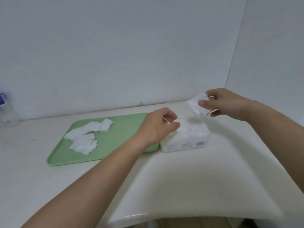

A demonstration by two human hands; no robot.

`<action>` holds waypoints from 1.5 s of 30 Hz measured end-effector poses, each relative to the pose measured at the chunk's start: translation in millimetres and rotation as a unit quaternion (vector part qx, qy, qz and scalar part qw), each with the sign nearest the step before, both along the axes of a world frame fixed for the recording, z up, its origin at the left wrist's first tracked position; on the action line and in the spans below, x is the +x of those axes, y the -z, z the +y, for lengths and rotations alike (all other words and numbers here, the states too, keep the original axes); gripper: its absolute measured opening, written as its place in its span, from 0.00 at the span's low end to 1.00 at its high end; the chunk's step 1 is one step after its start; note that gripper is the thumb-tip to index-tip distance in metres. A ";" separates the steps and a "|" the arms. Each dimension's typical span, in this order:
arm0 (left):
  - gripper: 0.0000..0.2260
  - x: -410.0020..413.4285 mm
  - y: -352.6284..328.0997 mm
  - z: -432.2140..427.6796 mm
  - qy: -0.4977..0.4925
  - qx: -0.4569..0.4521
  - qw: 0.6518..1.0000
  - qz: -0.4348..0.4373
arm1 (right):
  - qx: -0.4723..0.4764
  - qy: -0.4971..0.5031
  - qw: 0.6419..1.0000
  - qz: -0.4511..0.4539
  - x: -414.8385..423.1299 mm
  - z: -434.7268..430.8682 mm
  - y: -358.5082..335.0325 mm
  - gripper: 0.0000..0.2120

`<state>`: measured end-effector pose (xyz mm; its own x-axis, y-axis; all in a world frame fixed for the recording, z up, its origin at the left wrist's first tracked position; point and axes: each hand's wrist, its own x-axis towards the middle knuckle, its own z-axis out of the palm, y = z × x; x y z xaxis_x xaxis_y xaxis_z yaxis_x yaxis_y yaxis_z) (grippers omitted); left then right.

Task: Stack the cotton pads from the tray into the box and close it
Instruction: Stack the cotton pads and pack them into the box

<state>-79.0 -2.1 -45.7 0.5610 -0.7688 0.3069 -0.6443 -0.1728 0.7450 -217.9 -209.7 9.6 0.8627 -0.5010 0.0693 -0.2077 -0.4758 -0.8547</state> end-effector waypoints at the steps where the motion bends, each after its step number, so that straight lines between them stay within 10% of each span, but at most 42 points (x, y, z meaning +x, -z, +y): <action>1: 0.10 -4.6 -1.6 -12.0 0.005 0.019 0.999 -0.032 | 0.015 0.008 1.000 -0.005 -6.7 -7.4 4.1 0.10; 14: 0.40 -13.1 -10.3 -126.4 0.081 0.354 0.919 -0.152 | 0.115 -0.028 0.993 -0.021 -41.5 -56.7 45.7 0.09; 24: 0.14 -16.9 -3.6 -153.8 0.094 0.380 0.907 -0.154 | 0.118 -0.091 0.987 -0.068 -32.8 -56.9 55.5 0.09; 38: 0.18 -1.8 6.3 -153.8 0.063 0.310 0.901 -0.296 | -0.231 -0.028 0.971 -0.053 -34.0 -26.0 87.1 0.07; 45: 0.19 -7.5 1.4 -146.7 0.076 0.315 0.912 -0.250 | -0.399 -0.105 0.888 0.202 -20.1 -11.2 56.5 0.07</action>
